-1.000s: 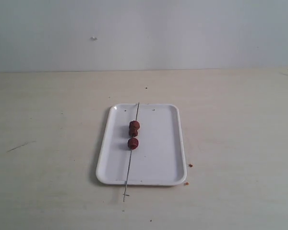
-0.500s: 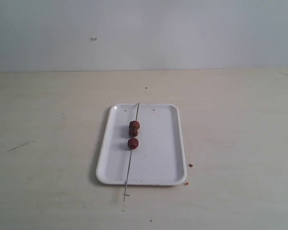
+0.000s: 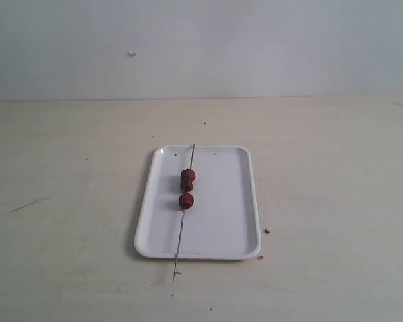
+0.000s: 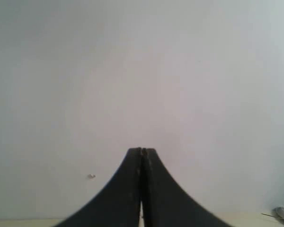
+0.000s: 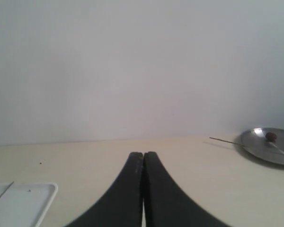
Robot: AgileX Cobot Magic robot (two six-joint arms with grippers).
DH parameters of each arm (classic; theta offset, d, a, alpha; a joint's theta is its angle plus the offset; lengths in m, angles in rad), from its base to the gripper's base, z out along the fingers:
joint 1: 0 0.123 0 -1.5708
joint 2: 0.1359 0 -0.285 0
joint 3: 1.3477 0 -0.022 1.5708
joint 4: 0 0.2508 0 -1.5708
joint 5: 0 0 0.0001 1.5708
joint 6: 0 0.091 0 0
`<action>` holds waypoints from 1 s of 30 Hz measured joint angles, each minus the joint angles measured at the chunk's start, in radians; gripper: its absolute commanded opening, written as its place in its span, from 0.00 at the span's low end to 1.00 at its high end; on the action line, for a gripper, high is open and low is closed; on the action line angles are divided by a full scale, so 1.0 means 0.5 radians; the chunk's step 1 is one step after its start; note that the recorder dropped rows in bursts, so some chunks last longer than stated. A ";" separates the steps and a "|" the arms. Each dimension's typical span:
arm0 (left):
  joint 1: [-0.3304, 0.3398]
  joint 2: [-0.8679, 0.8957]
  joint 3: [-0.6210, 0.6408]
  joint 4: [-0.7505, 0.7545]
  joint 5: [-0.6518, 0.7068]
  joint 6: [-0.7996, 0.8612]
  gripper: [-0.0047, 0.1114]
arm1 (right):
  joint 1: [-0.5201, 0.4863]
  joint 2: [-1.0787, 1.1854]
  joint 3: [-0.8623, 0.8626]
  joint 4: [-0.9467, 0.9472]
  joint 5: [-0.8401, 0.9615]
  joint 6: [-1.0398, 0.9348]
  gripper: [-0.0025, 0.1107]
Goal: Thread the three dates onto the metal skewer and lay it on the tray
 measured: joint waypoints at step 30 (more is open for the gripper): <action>0.000 0.000 0.000 0.000 0.000 -0.004 0.04 | -0.003 -0.107 0.462 0.016 -0.013 0.135 0.02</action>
